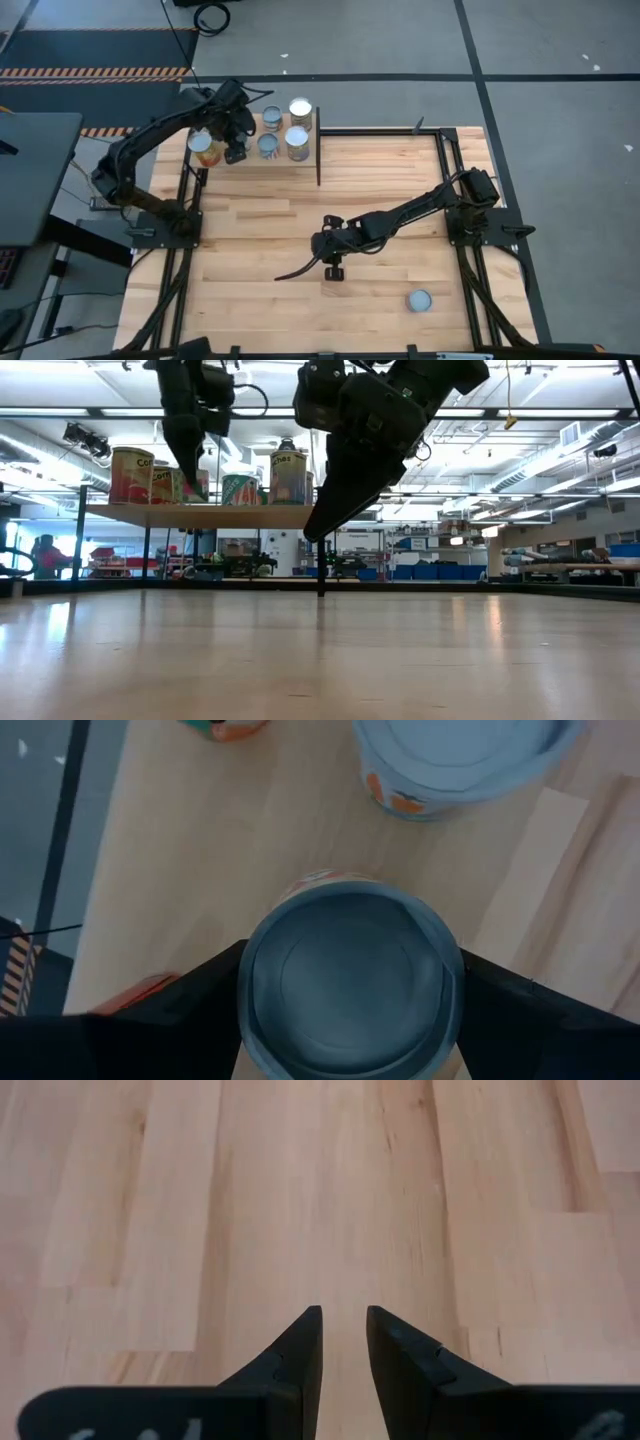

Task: Pick and place cans onto a shelf
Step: Put the canned pickles on the shelf, then put the small canned corn on the shelf

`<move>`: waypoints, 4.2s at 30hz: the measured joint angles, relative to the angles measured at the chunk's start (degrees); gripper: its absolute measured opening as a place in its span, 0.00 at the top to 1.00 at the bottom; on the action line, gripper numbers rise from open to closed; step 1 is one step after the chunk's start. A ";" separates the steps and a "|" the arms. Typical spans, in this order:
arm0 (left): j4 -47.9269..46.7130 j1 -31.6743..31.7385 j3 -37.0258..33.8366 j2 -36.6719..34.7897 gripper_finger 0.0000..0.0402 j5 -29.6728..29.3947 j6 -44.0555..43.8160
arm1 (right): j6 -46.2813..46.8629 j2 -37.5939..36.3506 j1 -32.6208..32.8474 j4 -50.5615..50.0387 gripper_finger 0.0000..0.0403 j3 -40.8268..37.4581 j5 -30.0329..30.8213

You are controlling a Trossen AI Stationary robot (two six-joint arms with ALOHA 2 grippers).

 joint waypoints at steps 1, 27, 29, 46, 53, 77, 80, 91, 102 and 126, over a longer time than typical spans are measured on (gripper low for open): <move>0.12 0.09 0.00 0.52 0.29 0.00 0.02 | -0.01 0.00 0.02 0.00 0.78 0.00 -0.01; -2.32 0.67 0.02 3.27 0.12 -0.91 -1.92 | -0.55 0.00 0.27 -0.05 0.72 0.00 -0.04; -3.11 0.67 0.41 3.27 0.12 -0.72 -1.92 | -0.55 0.02 0.27 -0.08 0.70 0.00 -0.04; -10.36 -1.90 13.92 0.32 0.12 0.07 -8.14 | -11.57 -8.11 0.25 -1.80 0.70 0.00 7.41; -6.79 -2.56 17.86 -8.91 0.12 1.45 -14.48 | -14.56 -16.18 1.34 -1.19 0.70 -0.66 9.88; 43.65 -50.45 -21.90 -23.35 0.12 4.88 -37.01 | 39.62 -17.96 33.41 -37.22 0.19 -2.19 -4.22; 47.80 -55.09 -26.37 -23.49 0.12 0.52 -41.48 | 38.56 -15.94 36.38 -39.07 0.08 -2.19 -4.48; 63.92 -64.26 -40.29 -23.38 0.12 -9.22 -52.76 | 28.40 -8.33 37.87 -43.22 0.01 -2.19 -5.56; 63.91 -65.32 -40.41 -23.37 0.12 -11.32 -53.02 | 24.95 -4.37 36.32 -44.82 0.02 -3.79 -8.73; 53.49 -75.73 -40.28 -25.72 0.16 -15.81 -42.58 | 3.09 -4.14 5.98 -43.49 0.28 9.34 -2.28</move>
